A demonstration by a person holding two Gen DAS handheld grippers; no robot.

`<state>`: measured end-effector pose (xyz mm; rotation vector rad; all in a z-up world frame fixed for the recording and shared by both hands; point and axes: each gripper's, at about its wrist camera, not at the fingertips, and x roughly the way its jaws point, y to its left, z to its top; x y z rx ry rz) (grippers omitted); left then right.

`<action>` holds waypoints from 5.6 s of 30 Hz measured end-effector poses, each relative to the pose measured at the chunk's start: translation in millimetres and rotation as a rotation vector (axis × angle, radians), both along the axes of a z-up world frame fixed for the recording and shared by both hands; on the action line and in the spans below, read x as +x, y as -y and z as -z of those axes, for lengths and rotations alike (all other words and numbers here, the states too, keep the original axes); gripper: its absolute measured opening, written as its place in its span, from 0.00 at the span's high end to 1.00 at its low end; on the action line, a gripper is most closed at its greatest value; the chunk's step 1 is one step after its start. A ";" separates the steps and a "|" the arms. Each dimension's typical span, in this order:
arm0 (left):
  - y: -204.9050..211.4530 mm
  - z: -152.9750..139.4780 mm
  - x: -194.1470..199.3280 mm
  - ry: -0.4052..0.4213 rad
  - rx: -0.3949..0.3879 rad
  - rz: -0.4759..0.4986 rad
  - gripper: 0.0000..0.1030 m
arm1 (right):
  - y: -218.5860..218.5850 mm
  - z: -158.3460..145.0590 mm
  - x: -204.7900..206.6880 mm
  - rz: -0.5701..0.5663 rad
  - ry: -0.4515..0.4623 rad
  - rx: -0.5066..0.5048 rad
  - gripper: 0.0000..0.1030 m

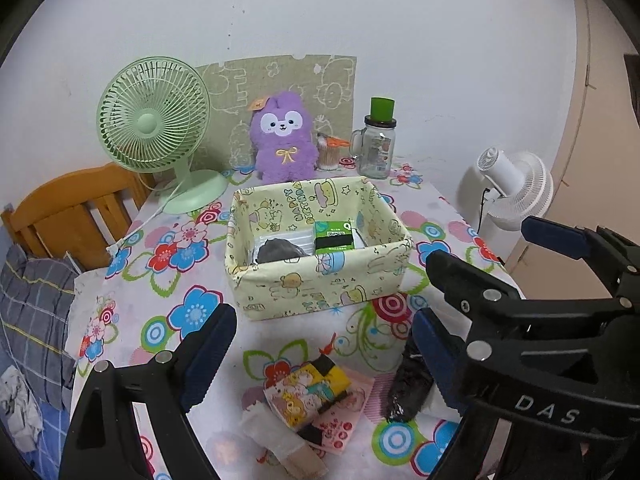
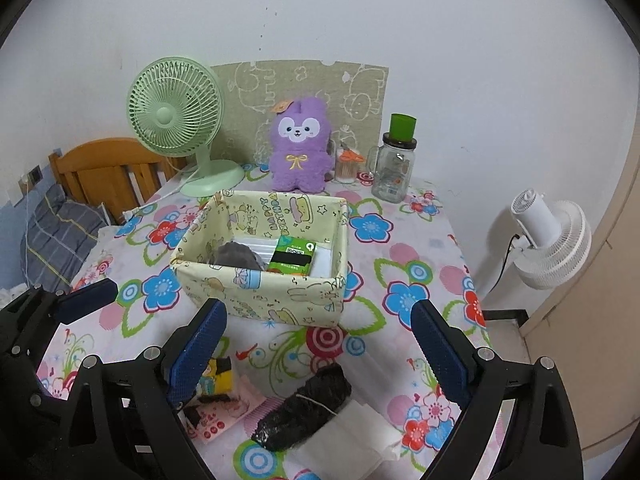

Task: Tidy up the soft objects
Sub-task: 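Raise both grippers out of the box and move toward the remaining items, then grasp the black wrapped bundle with the right gripper while the left gripper grasps the white rolled towel, then lift the black bundle and white towel and carry both over the fabric box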

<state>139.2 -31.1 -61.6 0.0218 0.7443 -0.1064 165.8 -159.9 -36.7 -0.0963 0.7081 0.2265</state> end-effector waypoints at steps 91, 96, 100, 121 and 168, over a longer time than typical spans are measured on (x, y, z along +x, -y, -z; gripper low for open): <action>-47.2 112.5 -10.9 -0.162 -0.035 -0.167 0.90 | -20.6 131.9 6.7 -0.003 -0.230 0.075 0.77; -42.3 97.9 -10.3 -0.134 -0.029 -0.146 0.90 | -19.5 119.6 4.1 -0.005 -0.210 0.082 0.78; -34.8 86.6 -10.8 -0.116 -0.028 -0.119 0.90 | -18.0 105.8 0.8 -0.004 -0.189 0.087 0.78; 4.9 21.9 -25.9 -0.002 -0.018 -0.047 0.90 | 2.6 38.5 -25.8 -0.020 -0.078 0.109 0.78; -30.6 95.6 -23.2 -0.113 -0.023 -0.046 0.90 | -32.9 113.5 -14.6 -0.031 -0.215 0.045 0.41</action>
